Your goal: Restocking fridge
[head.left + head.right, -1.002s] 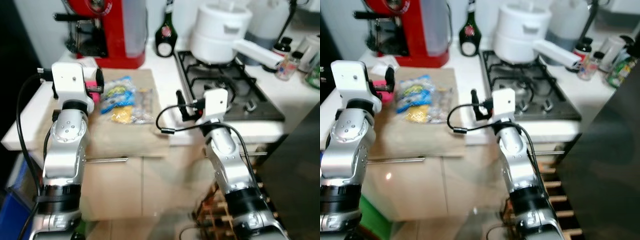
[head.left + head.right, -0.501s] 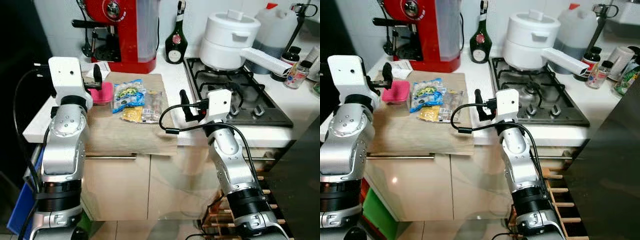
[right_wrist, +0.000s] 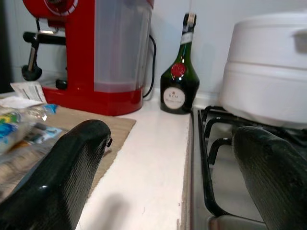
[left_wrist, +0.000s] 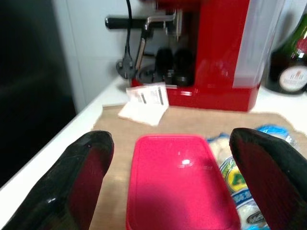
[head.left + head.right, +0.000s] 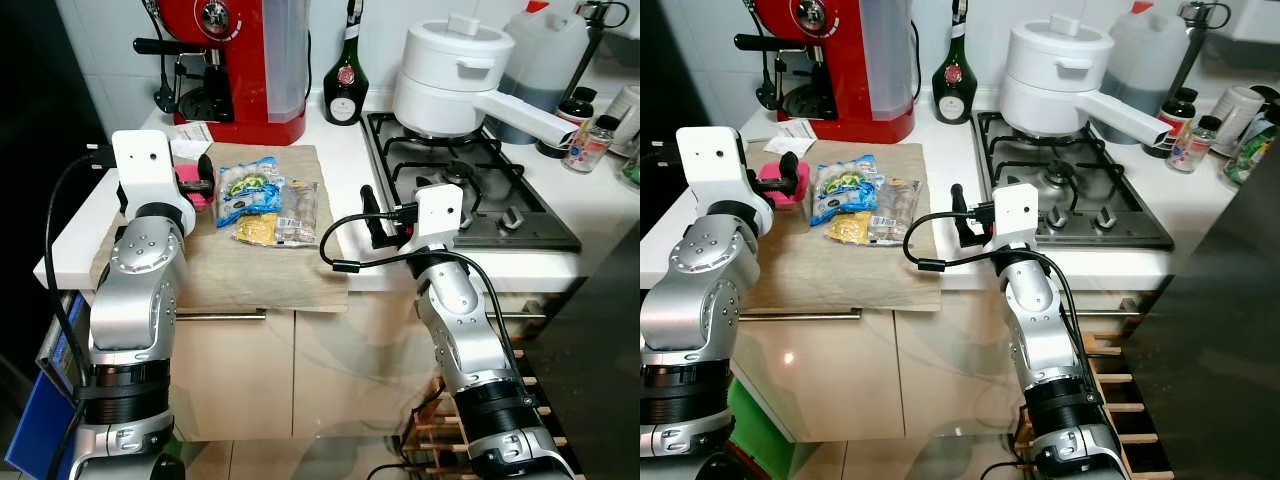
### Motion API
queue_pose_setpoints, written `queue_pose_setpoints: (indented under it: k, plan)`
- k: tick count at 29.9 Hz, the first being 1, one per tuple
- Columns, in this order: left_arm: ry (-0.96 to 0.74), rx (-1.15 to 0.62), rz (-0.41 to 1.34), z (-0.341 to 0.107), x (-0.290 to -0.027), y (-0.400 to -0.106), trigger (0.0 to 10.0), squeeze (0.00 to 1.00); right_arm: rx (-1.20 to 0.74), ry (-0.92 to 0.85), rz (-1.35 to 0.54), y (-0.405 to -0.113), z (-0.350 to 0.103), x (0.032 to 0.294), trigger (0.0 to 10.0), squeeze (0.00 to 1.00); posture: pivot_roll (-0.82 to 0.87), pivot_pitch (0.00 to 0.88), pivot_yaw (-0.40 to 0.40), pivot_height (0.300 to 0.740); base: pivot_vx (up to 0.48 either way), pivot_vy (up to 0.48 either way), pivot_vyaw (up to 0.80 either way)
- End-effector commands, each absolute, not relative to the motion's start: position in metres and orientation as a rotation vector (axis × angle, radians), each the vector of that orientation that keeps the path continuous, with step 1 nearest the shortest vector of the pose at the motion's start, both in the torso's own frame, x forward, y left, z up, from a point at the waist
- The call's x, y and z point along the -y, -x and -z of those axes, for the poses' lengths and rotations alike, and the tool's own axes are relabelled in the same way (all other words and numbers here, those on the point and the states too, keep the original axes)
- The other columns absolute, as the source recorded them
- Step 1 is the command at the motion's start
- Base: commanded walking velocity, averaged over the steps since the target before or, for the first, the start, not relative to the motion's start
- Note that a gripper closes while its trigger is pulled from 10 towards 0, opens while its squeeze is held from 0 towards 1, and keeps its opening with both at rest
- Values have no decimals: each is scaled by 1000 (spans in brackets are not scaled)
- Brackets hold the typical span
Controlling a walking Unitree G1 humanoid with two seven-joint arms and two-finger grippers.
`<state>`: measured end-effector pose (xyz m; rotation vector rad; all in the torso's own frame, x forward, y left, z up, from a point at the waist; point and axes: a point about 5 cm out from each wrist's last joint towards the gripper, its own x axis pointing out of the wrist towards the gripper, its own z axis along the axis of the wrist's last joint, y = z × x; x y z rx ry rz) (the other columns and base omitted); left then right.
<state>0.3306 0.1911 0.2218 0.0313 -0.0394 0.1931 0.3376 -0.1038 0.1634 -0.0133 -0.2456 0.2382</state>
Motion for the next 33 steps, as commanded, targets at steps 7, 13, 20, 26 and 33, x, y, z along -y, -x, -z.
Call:
queue_pose_setpoints:
  k: [7,13,20,26,33]
  plan:
    - [-29,-47,-199,-210,-186,-326,10000,0,250,12,-236,-338,-167,105,10000,43,-28,0,-13,740,0,0,0]
    - [-11,-72,-171,-204,-181,-324,10000,0,249,12,-238,-338,-167,105,10000,43,-26,0,-15,740,0,0,0]
    - [-55,-48,-127,-210,-174,-325,10000,0,251,13,-238,-339,-168,105,10000,43,-29,0,-14,740,0,0,0]
    - [-90,-29,-127,-213,-175,-326,10000,0,254,16,-237,-339,-169,105,10000,47,-31,0,-13,740,0,0,0]
    - [-157,40,-131,-223,-177,-326,10000,0,255,17,-240,-339,-168,105,10000,47,-28,0,-15,740,0,0,0]
